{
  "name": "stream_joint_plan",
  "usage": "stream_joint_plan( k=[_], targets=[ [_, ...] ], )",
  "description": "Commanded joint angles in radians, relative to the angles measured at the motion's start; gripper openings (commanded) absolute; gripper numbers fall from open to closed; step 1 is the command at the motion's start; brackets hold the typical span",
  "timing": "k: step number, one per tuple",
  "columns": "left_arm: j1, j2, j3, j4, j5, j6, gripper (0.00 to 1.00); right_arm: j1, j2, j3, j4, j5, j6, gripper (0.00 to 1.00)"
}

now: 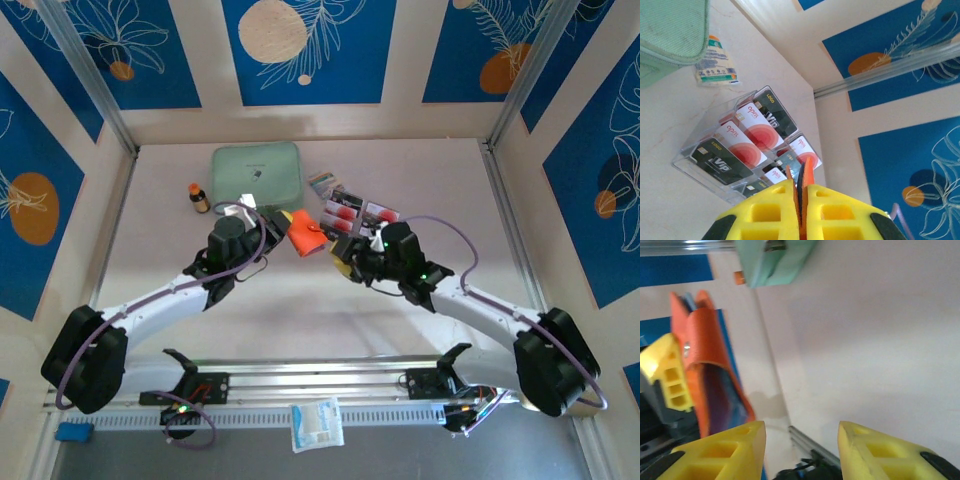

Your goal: Put the credit cards into the card holder

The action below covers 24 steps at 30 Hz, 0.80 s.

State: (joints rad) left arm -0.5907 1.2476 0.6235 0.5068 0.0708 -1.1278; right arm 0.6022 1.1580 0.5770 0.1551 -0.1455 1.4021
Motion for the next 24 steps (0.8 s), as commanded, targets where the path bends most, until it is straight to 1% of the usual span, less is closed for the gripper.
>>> stream_joint_plan(
  k=[1,3,6,10,12,18,24],
  targets=[
    [0.009,-0.016,0.048,-0.046,0.054,0.170,0.00,-0.026,-0.101,0.019,-0.307,0.061,-0.196,0.44],
    [0.009,-0.019,0.059,-0.077,0.076,0.229,0.00,-0.031,-0.135,0.058,-0.425,0.115,-0.280,0.44],
    [0.009,-0.021,0.066,-0.106,0.112,0.281,0.00,-0.037,-0.143,0.141,-0.519,0.163,-0.395,0.48],
    [0.008,-0.014,0.068,-0.105,0.178,0.312,0.00,-0.020,-0.087,0.275,-0.564,0.175,-0.548,0.55],
    [0.008,-0.011,0.067,-0.103,0.194,0.313,0.00,0.001,-0.049,0.337,-0.581,0.188,-0.599,0.57],
    [0.005,-0.007,0.067,-0.096,0.219,0.300,0.00,0.067,0.080,0.468,-0.597,0.223,-0.670,0.58],
    [0.003,-0.010,0.063,-0.103,0.213,0.285,0.00,0.115,0.205,0.547,-0.602,0.239,-0.671,0.58]
  ],
)
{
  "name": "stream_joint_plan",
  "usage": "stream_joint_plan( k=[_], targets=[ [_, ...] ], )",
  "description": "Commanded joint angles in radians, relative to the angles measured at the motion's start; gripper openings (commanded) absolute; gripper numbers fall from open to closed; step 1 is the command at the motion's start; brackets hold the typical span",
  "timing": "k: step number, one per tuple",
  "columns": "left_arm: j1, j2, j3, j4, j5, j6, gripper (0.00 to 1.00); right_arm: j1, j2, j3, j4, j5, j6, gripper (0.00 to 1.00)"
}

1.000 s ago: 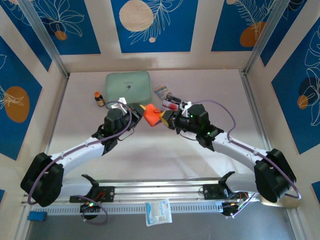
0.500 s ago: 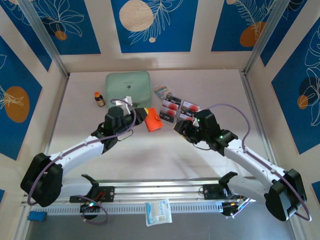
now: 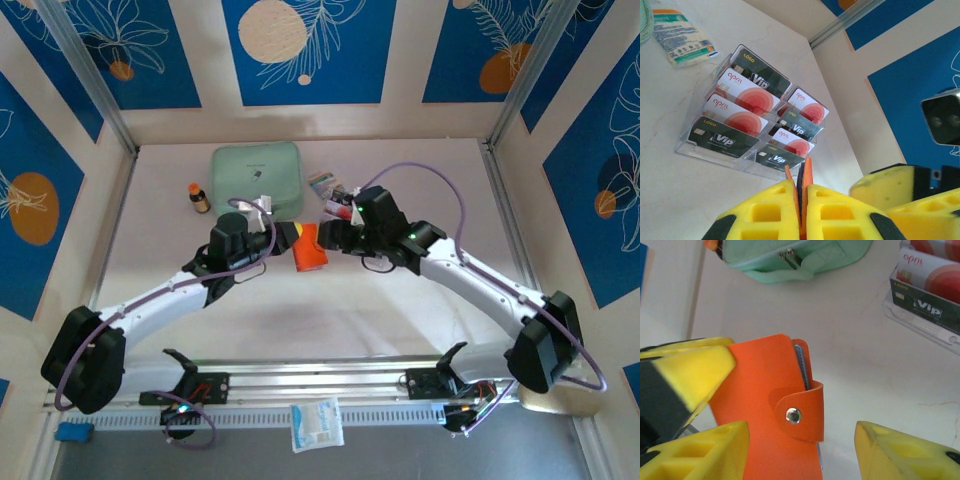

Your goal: Put the credit cards into the card holder

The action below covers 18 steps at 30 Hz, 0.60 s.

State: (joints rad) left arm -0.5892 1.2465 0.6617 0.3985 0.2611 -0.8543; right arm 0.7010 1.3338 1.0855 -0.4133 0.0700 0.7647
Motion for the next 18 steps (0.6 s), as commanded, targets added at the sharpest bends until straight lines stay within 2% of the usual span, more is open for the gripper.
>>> stream_joint_plan(
  k=[1,6,9,18],
  targets=[
    [0.002,-0.009,0.023,0.006,0.021,0.008,0.00,0.022,0.041,0.043,-0.026,0.025,-0.031,0.58],
    [-0.002,-0.009,0.021,0.008,0.020,0.004,0.00,0.043,0.090,0.059,-0.005,0.042,-0.030,0.57],
    [-0.005,-0.007,0.020,0.010,0.013,0.001,0.00,0.044,0.118,0.059,-0.011,0.068,-0.031,0.52],
    [-0.012,-0.002,0.015,0.025,0.003,-0.008,0.00,0.045,0.137,-0.034,0.023,0.095,0.009,0.19]
  ],
)
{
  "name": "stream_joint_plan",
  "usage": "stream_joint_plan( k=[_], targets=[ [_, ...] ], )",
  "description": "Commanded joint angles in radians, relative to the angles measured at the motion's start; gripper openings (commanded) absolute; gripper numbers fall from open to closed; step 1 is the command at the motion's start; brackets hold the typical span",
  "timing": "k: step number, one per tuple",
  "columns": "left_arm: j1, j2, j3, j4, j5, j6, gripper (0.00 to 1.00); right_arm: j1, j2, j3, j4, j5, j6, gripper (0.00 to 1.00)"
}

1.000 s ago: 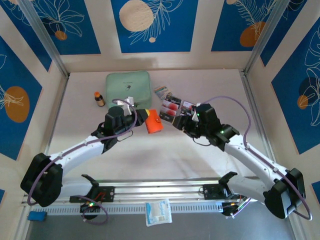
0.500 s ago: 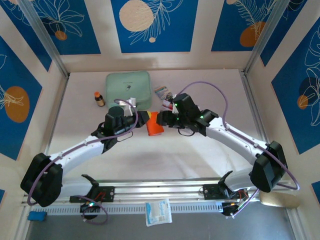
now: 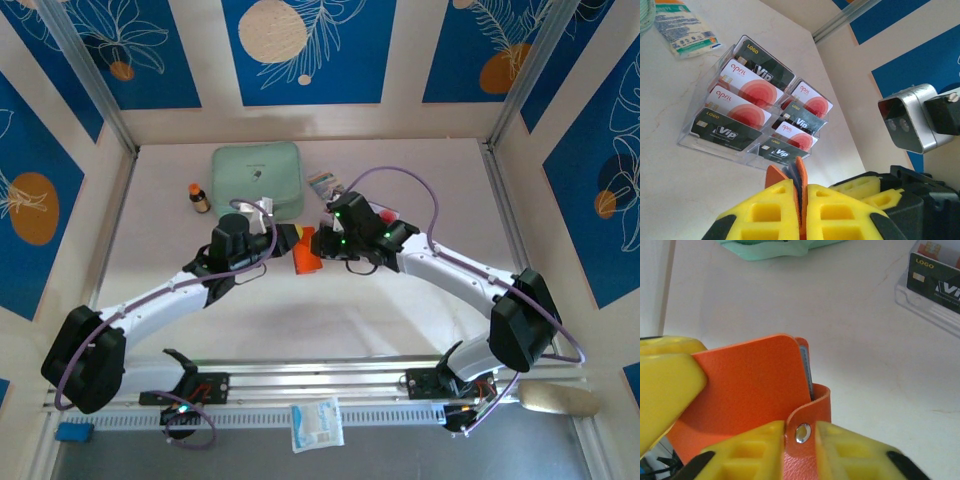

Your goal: Put the credit cards into the card holder

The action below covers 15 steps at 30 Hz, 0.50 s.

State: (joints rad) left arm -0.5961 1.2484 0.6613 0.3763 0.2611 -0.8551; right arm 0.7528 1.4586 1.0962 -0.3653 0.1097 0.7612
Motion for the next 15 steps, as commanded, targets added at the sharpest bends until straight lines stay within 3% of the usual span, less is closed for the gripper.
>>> stream_joint_plan(
  k=[1,4,15],
  targets=[
    [-0.006,0.000,0.015,0.046,0.003,-0.006,0.00,-0.008,0.015,-0.054,-0.019,0.052,0.016,0.14],
    [-0.008,0.006,0.015,0.049,0.004,-0.007,0.00,-0.009,0.023,-0.086,-0.006,0.056,0.031,0.00],
    [-0.011,0.002,0.003,0.074,0.003,-0.027,0.00,-0.131,-0.047,-0.279,0.039,0.062,0.050,0.00]
  ],
)
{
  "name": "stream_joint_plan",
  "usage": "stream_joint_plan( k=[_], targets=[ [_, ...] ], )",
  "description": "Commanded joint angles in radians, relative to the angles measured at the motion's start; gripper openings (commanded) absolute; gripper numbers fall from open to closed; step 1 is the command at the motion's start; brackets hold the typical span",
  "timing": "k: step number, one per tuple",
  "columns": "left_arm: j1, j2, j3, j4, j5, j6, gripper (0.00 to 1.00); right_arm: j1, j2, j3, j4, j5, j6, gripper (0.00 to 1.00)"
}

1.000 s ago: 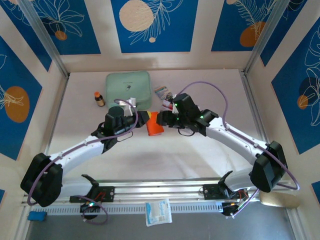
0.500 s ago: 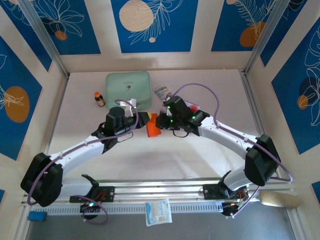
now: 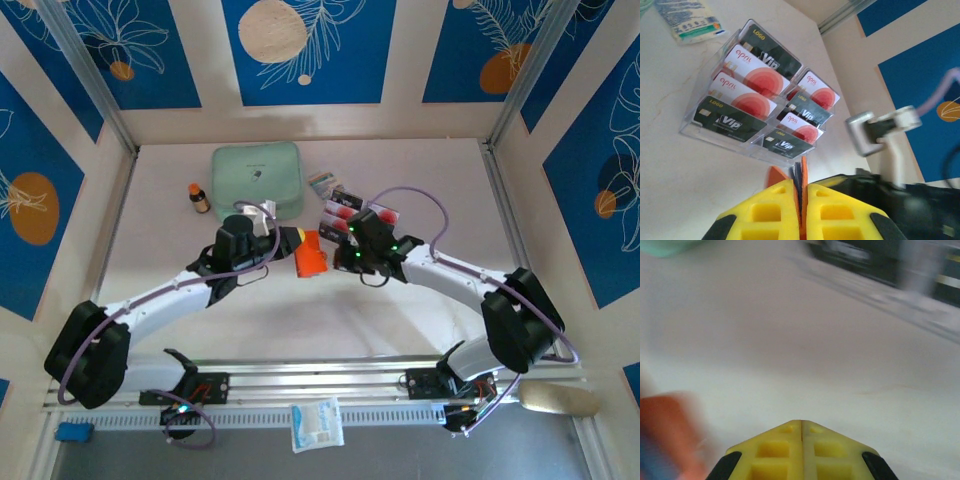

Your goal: Put the credit cards into the card holder

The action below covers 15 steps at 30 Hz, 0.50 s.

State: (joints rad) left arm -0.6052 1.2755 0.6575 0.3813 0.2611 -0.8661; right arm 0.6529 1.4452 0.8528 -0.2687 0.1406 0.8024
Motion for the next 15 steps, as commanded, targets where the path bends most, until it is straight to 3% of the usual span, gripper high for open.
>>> stream_joint_plan(
  k=[1,6,7,8,10,12,15],
  targets=[
    [-0.001,-0.025,0.007,0.072,0.004,-0.019,0.00,-0.043,-0.047,-0.045,-0.058,0.015,0.008,0.00],
    [-0.002,-0.027,0.008,0.077,0.008,-0.028,0.00,-0.064,-0.154,-0.049,-0.084,-0.065,-0.007,0.00],
    [-0.001,-0.030,0.009,0.080,0.010,-0.031,0.00,-0.070,-0.186,-0.047,-0.092,-0.084,-0.006,0.04],
    [-0.001,-0.032,0.007,0.084,0.010,-0.034,0.00,-0.075,-0.209,-0.047,-0.093,-0.101,-0.003,0.10],
    [-0.002,-0.033,0.002,0.103,0.010,-0.049,0.00,-0.087,-0.278,-0.055,-0.067,-0.160,0.006,0.40],
    [-0.002,-0.025,-0.002,0.132,0.016,-0.071,0.00,-0.091,-0.318,-0.053,-0.029,-0.207,0.019,0.58],
    [-0.001,-0.007,-0.011,0.199,0.024,-0.126,0.00,-0.091,-0.326,-0.025,0.013,-0.256,0.037,0.67]
  ],
)
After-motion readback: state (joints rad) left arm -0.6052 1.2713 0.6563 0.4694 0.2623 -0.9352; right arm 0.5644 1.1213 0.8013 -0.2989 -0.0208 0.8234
